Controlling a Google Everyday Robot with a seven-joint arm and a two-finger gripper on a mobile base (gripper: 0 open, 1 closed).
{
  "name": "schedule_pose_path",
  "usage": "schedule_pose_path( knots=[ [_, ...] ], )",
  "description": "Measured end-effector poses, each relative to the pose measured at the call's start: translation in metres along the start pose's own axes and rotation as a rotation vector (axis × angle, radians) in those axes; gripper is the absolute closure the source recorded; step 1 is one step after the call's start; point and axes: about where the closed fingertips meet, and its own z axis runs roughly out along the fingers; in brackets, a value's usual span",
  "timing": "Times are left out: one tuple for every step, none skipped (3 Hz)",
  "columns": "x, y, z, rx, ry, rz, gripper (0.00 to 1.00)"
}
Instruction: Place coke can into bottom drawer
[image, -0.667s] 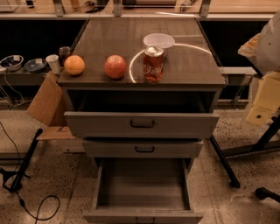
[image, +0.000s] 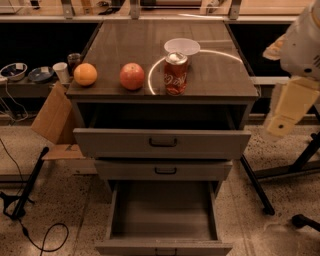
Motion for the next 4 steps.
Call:
schedule_pose_path(
  knots=[
    [-0.035, -0.018, 0.017, 0.017, -0.031, 0.020, 0.00],
    [-0.073, -0.041, 0.036, 0.023, -0.056, 0.055, 0.00],
    [-0.102, -0.059, 0.050, 0.059, -0.072, 0.104, 0.00],
    [-0.107, -0.062, 0.052, 0.065, -0.075, 0.123, 0.00]
  ],
)
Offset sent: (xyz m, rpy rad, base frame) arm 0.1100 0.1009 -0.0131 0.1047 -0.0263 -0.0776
